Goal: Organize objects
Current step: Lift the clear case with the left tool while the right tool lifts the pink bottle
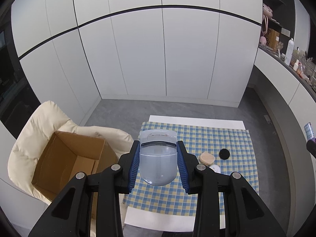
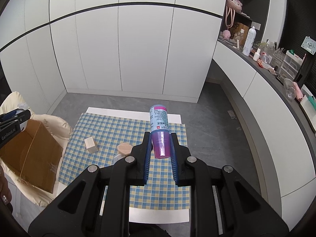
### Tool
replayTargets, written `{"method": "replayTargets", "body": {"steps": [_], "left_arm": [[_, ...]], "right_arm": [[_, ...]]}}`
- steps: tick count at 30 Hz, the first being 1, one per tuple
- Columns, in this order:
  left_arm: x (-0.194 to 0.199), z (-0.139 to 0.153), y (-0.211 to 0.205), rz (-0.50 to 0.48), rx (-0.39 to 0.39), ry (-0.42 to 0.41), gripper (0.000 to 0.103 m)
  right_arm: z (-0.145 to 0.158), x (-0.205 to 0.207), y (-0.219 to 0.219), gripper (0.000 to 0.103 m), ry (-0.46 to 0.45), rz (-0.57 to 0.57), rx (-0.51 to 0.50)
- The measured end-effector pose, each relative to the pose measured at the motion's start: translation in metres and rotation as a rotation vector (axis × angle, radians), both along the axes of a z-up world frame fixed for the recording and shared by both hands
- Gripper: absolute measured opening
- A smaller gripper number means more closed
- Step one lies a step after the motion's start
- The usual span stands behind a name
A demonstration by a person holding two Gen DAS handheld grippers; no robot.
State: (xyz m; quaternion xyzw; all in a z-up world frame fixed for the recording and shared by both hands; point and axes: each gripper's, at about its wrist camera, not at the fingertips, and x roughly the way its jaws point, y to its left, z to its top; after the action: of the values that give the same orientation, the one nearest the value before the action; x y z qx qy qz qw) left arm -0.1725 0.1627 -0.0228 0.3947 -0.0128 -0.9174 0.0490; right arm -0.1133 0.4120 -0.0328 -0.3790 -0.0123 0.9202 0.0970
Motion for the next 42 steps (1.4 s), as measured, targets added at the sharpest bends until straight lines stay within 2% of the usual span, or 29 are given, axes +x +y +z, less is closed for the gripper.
{"method": "replayTargets", "body": {"steps": [7, 14, 25, 36, 42], "left_arm": [[0.022, 0.0, -0.007, -0.009, 0.032, -0.004, 0.036], [0.055, -0.004, 0.003, -0.009, -0.025, 0.029, 0.036], [0.107, -0.008, 0.013, -0.057, -0.002, 0.041, 0.036], [0.149, -0.019, 0.019, -0.091, -0.044, 0.034, 0.036], [0.158, -0.03, 0.014, -0.105, 0.002, -0.002, 0.036]], "right_arm": [[-0.003, 0.022, -0.008, 0.019, -0.002, 0.009, -0.007], [-0.01, 0.051, -0.02, 0.019, -0.013, 0.012, 0.007], [-0.027, 0.1, -0.038, 0.019, -0.02, 0.036, -0.019], [-0.051, 0.138, -0.053, 0.019, -0.061, 0.065, -0.047], [-0.057, 0.154, -0.056, 0.019, -0.065, 0.075, -0.079]]}}
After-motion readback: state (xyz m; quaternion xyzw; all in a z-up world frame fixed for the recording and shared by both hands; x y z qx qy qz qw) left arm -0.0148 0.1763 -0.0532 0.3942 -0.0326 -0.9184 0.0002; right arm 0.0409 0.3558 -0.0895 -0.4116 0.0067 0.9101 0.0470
